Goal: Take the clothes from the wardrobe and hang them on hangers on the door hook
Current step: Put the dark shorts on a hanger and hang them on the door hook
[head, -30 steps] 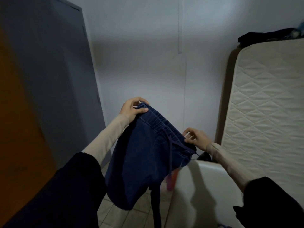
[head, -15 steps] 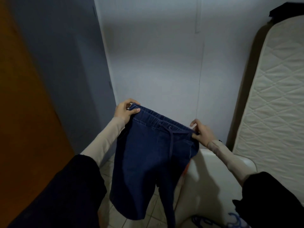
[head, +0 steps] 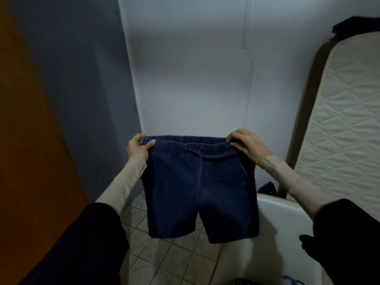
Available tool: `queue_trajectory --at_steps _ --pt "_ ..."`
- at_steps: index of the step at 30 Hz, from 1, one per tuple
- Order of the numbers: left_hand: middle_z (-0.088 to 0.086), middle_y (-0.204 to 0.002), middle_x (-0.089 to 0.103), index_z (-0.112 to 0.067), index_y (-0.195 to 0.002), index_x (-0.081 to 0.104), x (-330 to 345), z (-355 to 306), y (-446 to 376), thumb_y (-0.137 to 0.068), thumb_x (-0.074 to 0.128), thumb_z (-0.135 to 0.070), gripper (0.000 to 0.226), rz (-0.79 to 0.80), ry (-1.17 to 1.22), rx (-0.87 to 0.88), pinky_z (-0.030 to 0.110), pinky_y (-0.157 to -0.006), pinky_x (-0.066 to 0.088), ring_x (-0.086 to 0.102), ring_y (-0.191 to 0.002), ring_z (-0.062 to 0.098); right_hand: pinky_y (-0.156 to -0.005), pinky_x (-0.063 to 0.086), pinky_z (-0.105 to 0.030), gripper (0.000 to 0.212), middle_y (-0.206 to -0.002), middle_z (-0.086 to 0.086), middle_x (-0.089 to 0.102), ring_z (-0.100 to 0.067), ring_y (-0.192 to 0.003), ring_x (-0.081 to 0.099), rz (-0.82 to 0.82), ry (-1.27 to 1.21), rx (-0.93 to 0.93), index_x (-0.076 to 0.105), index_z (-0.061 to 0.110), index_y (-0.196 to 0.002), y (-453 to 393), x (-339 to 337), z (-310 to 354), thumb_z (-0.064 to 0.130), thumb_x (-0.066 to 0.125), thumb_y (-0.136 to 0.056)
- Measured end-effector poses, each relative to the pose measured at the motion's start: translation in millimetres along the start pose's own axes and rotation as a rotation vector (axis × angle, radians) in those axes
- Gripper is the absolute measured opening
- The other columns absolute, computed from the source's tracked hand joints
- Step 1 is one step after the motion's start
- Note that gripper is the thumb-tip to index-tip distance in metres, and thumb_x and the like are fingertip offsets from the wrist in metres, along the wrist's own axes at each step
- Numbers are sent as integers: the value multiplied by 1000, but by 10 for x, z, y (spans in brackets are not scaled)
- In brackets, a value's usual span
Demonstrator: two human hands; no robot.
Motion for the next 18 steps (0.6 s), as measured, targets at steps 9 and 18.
queue_trajectory --at_steps 9,18 --pt "8 -90 58 -1 -96 66 211 -682 -102 -76 70 0 20 53 -24 211 -3 -56 37 51 -85 17 -79 43 -28 9 -94 -8 63 -15 -84 52 -136 -65 146 60 7 -97 148 -250 -268 8 57 -88" --pt "7 -90 56 -2 -94 66 534 -149 311 -76 70 1 19 154 -80 131 -3 -57 35 49 -85 18 -72 33 -15 14 -91 -11 64 -19 -80 55 -44 -126 359 59 4 -96 592 142 -552 1 62 -83"
Point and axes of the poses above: each hand's wrist, its own y-axis away from the middle knuckle, its own x-axis out of the palm, z = x × y, the point moved 9 cm from there along -y, towards the middle knuckle
